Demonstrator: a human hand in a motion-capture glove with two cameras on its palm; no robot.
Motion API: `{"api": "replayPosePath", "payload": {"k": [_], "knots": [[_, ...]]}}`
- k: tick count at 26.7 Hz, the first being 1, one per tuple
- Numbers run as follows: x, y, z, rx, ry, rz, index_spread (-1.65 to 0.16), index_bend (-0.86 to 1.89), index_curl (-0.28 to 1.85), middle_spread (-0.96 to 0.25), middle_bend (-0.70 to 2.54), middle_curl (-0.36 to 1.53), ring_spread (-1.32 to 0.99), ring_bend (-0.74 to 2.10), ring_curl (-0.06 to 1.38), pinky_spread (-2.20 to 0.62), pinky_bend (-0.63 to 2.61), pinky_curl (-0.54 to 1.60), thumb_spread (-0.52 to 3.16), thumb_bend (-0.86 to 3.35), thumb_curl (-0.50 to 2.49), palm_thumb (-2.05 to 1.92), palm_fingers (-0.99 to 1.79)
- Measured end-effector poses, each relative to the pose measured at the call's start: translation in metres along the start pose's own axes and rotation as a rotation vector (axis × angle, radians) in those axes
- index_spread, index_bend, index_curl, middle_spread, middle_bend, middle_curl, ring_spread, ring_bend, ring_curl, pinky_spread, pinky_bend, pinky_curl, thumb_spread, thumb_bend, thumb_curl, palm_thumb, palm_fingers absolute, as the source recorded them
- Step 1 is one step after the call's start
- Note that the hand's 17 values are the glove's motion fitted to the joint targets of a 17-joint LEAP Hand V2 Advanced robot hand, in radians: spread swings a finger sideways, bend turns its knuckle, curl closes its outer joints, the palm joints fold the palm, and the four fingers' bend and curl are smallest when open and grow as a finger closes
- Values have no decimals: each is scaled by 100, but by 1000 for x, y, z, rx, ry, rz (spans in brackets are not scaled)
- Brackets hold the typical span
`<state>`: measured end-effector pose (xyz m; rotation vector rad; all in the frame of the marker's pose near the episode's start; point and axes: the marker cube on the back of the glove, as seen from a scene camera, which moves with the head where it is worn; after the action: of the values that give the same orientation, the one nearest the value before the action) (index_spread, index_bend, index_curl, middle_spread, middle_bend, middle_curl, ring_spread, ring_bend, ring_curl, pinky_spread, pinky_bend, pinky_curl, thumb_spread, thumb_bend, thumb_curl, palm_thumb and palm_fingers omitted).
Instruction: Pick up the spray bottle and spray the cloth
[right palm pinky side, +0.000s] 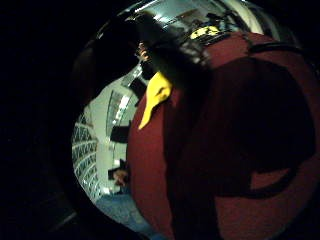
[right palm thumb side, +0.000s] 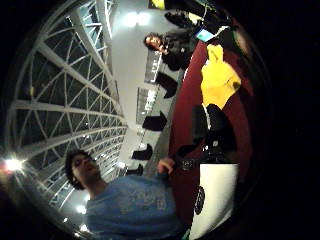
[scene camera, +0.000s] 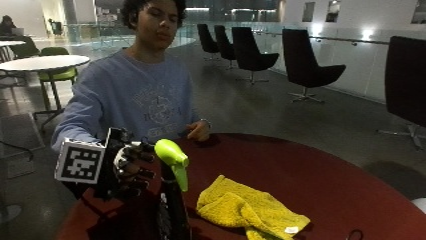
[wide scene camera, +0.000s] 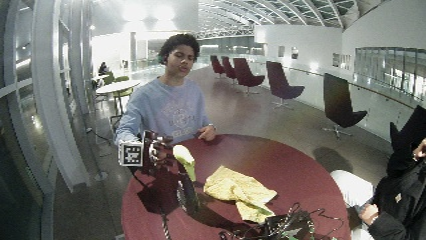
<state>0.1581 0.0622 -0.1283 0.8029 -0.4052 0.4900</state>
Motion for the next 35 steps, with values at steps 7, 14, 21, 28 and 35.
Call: {"api": "replayPosePath", "payload": {"k": [7,14,21,28,35], "knots": [[19,-59,7,83,8,80,-32,12,33,-4,27,37,3,29,32,23,23,28,117,14,38,79,64],[34,-100,25,107,-38,154,-33,8,28,-4,28,38,3,33,34,24,25,30,113,9,38,79,63],[40,-120,31,157,22,155,-33,16,28,-4,40,41,2,29,33,25,21,30,108,5,39,82,75],[39,-127,30,191,40,119,-30,21,33,-6,33,40,0,31,33,26,20,29,99,4,44,91,100],[19,-114,35,-35,54,73,-27,17,37,-8,29,41,-2,35,36,25,19,31,86,0,50,95,107]]}}
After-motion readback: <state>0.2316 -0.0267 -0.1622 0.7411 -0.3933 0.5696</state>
